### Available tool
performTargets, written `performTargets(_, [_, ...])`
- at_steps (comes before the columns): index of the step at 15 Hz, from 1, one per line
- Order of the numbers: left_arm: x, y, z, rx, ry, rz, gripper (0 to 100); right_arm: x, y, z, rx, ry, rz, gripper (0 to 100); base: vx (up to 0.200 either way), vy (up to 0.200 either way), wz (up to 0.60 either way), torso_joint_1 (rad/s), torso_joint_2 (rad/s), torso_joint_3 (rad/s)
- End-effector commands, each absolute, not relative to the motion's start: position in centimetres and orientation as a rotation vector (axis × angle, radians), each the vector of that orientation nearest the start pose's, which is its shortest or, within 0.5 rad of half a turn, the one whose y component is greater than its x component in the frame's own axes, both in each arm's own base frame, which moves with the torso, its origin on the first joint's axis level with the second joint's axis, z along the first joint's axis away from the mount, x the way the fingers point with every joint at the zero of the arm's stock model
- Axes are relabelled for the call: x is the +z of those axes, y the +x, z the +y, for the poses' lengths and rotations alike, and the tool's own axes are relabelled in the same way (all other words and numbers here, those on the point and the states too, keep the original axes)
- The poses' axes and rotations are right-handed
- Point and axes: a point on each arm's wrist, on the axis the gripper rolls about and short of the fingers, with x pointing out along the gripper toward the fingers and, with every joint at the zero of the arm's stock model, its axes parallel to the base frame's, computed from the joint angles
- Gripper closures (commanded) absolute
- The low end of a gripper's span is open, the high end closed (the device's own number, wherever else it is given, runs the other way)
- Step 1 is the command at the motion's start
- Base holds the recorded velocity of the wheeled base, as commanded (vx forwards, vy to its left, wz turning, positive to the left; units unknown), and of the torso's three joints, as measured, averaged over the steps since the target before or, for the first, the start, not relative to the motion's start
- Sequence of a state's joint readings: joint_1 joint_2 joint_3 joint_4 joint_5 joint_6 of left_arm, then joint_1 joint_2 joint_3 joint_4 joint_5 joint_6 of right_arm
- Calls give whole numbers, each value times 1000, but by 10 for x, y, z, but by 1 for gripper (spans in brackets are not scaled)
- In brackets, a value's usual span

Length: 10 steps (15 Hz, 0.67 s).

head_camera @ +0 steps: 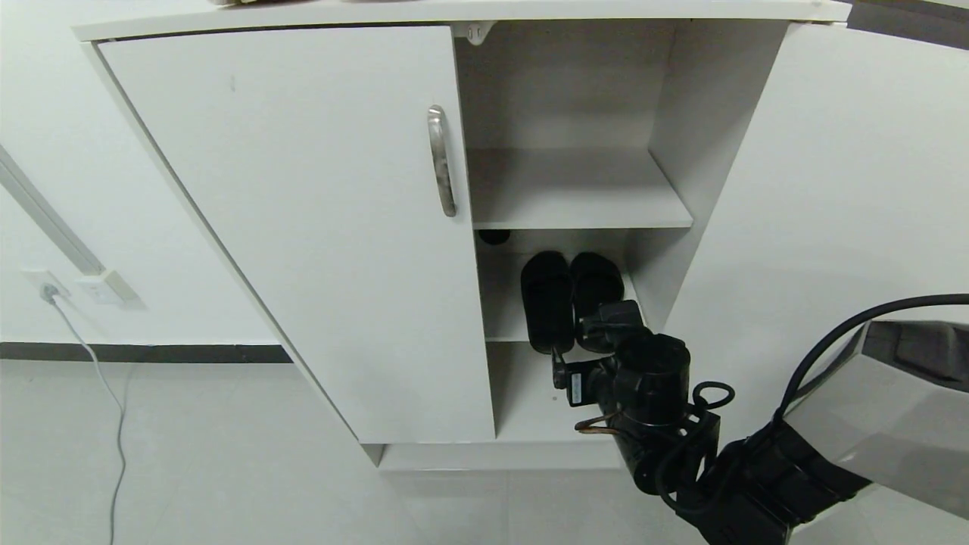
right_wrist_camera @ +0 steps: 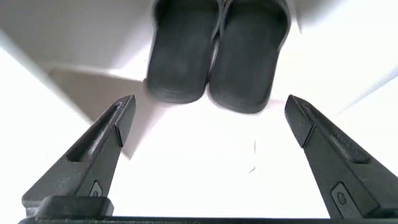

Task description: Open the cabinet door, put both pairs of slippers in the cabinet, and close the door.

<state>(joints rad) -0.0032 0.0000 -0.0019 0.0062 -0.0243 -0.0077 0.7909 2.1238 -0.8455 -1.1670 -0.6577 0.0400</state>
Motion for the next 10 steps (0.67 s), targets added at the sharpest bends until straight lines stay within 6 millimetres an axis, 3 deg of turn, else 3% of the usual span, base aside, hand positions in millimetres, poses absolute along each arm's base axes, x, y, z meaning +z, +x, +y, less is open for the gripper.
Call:
performTargets(1, [75,-23,0,-28,-8,6,100,98,274,258,133,-38,90,0,0,0,0,0,0,0])
performTargets(10, [75,-23,0,-28,-5,6,100,96,270,255,137,-47,70,0,0,0,0,0,0,0])
